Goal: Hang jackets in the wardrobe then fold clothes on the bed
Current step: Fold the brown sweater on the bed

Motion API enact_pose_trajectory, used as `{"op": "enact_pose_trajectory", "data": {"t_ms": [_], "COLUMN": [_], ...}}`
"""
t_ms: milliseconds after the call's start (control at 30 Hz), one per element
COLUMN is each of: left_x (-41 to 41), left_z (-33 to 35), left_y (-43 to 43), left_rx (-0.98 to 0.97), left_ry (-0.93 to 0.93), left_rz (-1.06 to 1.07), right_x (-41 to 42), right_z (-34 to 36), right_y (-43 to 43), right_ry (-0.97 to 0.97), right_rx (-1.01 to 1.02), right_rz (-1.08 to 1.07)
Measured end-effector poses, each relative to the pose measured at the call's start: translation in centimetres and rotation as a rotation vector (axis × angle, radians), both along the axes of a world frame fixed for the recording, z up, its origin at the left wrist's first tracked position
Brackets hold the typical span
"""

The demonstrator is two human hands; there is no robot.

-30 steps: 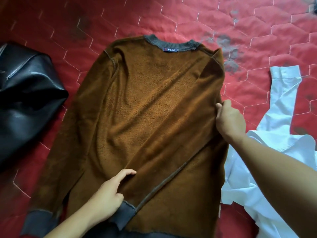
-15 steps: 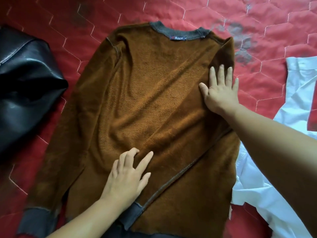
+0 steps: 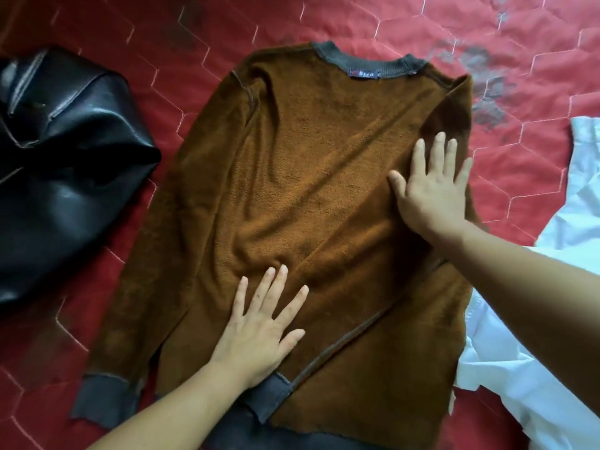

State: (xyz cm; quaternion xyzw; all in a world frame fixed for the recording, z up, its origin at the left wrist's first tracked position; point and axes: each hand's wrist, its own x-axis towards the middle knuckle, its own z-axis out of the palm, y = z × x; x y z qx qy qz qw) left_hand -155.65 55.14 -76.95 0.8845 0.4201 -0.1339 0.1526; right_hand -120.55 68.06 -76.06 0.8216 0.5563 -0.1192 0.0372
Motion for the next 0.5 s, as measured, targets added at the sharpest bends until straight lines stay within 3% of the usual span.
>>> {"op": "enact_pose_trajectory", "data": {"t_ms": [100,233,333,500], "left_x": [-2.7,-9.7,-14.7,-19.3], "left_z": [1.6,3.0,3.6,3.8], "left_y": [1.1,2.9,3.3,5.0], "left_rx": [0.051,0.132,0.063,-0.009], "left_ry": [0.011,0.039,-0.055,-0.193], "left_rz": [0.060,0.345,0.666,0.924], "right_x": [-8.4,-18.4,-20.8,-21.3], "right_z": [1.8,1.7,0.0,1.0], "right_y": [-6.3,-14.9,-16.7,-16.1], "right_ry": [0.086,0.181,0.138,0.142], "right_rx": [0.123,-0.006,-0.121,-0.252], "right_rz": [0.210,0.458,0.505,0.467]}}
